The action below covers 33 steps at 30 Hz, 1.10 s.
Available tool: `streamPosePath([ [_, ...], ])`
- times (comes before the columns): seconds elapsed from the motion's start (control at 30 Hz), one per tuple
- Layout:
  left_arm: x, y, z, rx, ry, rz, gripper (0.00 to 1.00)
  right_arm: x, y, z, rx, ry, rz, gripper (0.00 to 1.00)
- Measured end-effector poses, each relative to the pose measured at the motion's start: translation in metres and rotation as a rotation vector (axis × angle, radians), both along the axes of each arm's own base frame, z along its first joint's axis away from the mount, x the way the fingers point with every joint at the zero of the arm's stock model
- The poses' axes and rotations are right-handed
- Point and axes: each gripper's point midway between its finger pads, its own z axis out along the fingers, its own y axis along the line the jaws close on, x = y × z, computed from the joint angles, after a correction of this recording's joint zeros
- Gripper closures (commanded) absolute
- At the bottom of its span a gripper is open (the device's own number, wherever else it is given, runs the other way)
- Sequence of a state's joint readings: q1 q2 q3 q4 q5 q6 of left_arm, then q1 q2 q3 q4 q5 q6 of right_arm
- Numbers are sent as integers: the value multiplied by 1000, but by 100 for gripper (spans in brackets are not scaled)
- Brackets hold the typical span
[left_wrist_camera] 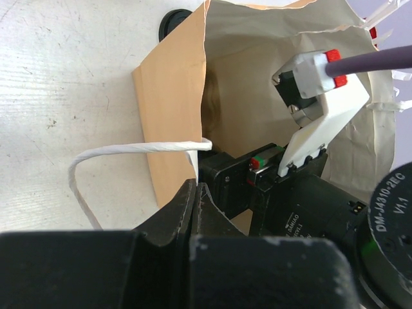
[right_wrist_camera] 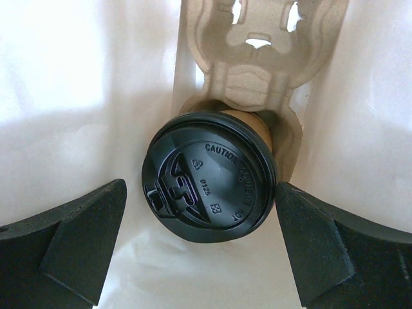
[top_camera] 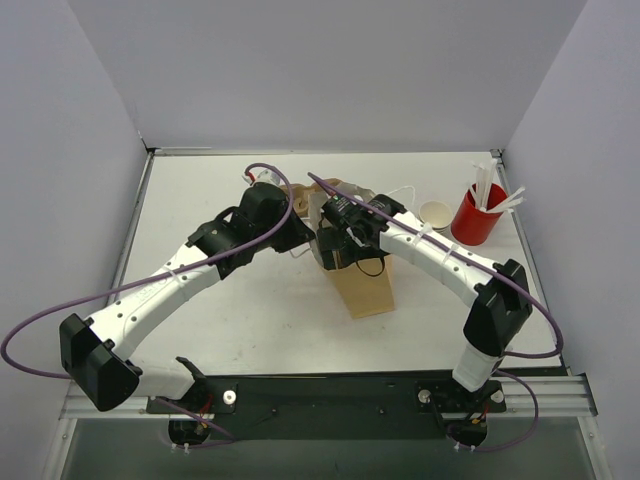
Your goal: Pack the takeout coffee
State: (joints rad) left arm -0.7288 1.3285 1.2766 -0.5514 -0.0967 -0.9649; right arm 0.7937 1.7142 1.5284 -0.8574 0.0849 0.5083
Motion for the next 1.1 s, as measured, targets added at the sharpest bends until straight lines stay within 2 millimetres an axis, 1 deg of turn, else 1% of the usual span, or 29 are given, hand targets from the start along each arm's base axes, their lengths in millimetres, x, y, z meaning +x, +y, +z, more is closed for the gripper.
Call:
streamPosePath([
  [0.3,0,0,-2,12,10,-5,100,2,2,9,19,-21,-10,6],
  [0.57,0,-4,7,18,-6,-37,100,2,2,9,21,-22,-14,6],
  [1.1,3,-8,10,50,-21,-92,100,5,5,9,49,-41,-30,6],
])
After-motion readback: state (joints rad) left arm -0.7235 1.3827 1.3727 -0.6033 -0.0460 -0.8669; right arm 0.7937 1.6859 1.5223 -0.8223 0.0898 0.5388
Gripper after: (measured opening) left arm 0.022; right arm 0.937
